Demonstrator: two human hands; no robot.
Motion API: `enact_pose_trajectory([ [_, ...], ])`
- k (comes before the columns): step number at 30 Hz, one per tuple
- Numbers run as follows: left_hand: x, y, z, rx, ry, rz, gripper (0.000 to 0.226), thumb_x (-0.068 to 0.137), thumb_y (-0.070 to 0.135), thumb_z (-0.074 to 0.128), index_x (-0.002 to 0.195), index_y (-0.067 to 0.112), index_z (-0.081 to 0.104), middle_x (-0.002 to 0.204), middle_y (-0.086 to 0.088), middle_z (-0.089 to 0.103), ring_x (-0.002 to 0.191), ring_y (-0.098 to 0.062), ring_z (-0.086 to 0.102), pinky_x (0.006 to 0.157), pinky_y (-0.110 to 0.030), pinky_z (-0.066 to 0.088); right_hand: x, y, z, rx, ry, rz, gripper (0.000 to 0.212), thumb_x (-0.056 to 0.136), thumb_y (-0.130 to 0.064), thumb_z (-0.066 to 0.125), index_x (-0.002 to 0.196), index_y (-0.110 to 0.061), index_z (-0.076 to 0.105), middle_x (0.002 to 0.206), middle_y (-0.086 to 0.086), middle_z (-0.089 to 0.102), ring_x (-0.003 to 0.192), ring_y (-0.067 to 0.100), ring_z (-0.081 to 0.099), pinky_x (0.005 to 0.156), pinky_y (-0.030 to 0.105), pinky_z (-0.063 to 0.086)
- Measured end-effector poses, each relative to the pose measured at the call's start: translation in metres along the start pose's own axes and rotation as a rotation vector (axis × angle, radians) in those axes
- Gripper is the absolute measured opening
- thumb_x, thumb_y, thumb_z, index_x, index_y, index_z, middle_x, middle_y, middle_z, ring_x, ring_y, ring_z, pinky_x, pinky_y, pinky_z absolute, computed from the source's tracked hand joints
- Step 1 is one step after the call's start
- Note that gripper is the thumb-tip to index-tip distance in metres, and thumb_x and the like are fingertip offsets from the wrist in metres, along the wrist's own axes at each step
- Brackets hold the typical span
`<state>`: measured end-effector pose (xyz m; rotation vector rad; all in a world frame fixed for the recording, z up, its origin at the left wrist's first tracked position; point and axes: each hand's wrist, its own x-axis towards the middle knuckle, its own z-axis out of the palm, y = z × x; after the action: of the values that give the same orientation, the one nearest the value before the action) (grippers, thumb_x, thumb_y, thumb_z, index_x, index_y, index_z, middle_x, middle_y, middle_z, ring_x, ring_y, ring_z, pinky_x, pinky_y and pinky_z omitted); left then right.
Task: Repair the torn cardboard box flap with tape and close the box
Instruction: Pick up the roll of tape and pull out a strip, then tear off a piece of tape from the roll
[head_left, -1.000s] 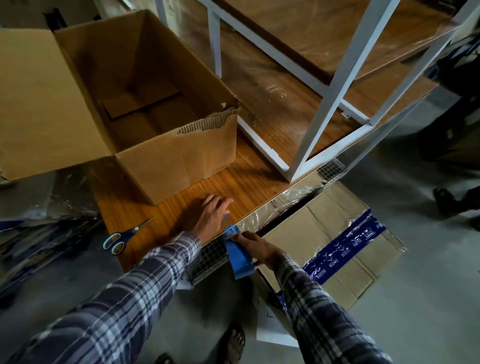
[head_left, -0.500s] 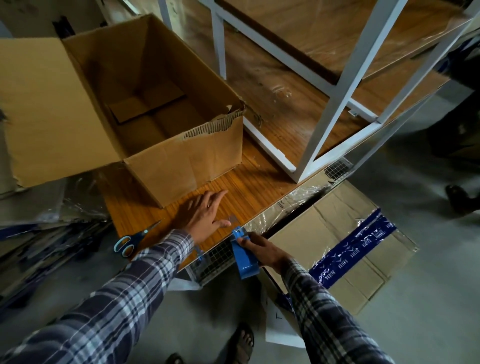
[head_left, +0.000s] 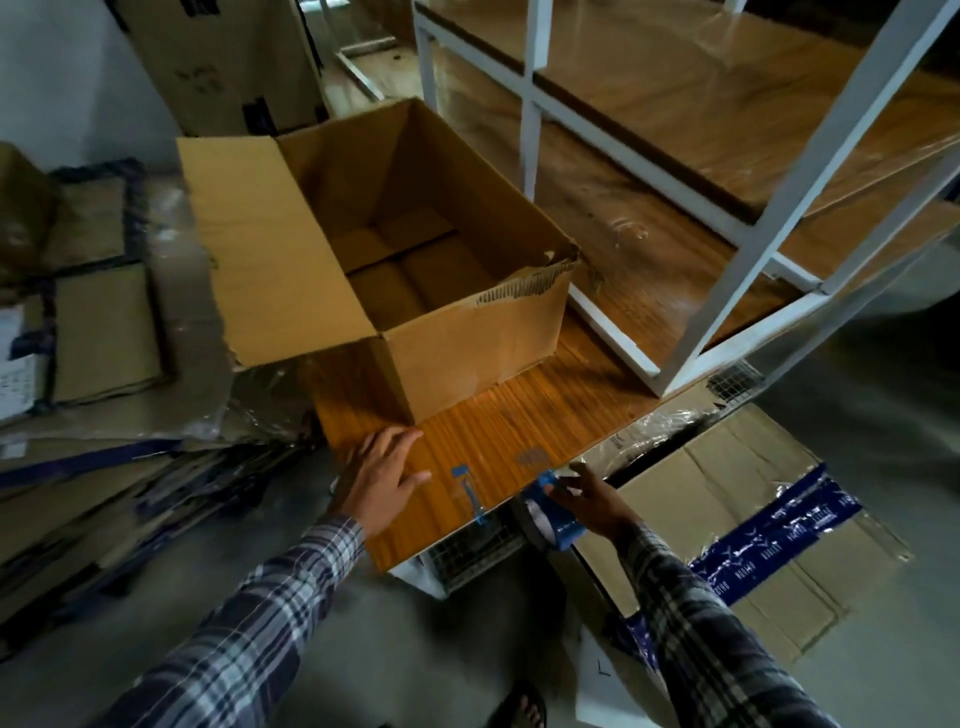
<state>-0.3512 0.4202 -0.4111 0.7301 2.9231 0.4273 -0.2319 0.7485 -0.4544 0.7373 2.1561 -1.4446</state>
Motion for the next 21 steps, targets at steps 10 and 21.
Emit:
enact_pose_trajectory([
  [10,-0.032,-0.043,-0.002,0.007,-0.056,0.03,0.052,0.094,0.053,0.065,0.141,0.035,0.054,0.141,0.009,0.05,0.127,-0.02,0.045,0.097,-0.045,0.041,-0.05,-0.047,0.113,-0.096,0.549,-0.132,0.026,0.097,-0.029,0.072,0.109,-0.008,0.062,0.095,0.009,0.068,0.088,0.03,0.067,0.071,0.033,0.051],
  [21,-0.074,-0.084,-0.015,-0.091,-0.092,0.086,0.053,0.096,0.06,0.055,0.145,0.04,0.046,0.149,0.013,0.037,0.135,-0.015,0.036,0.107,-0.043,0.039,-0.059,-0.032,0.162,0.716,0.31,0.234,0.015,0.091,-0.011,0.077,0.077,-0.006,0.073,0.076,0.014,0.069,0.061,0.023,0.063,0.061,0.037,0.053],
])
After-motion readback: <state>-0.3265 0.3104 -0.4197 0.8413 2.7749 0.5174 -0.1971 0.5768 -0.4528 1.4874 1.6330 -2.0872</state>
